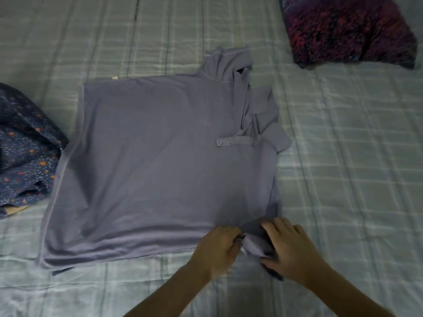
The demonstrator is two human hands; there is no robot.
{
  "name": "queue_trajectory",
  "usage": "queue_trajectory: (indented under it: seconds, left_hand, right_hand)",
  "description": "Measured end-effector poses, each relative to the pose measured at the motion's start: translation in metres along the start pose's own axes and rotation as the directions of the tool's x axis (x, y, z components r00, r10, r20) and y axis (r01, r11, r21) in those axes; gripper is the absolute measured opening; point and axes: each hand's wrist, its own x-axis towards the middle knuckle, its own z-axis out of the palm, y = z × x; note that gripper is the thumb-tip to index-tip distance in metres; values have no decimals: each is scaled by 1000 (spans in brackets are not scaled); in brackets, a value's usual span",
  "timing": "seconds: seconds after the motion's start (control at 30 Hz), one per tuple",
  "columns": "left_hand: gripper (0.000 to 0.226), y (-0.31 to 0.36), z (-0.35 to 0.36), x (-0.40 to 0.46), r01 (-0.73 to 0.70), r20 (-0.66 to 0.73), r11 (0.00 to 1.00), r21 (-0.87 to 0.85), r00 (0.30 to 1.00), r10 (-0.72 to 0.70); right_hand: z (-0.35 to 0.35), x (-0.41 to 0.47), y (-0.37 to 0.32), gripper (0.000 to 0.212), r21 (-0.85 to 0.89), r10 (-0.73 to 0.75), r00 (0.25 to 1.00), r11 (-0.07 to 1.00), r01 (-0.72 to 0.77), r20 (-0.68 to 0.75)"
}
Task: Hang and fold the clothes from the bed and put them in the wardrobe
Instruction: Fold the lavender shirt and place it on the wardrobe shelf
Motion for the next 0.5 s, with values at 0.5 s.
queue_trajectory:
  seconds: [0.5]
  left_hand:
    - [13, -13, -31, 44, 363, -27, 802, -474, 904, -426]
  right_hand:
    - [-75, 98, 44, 12, 714, 326, 722, 168, -679, 610]
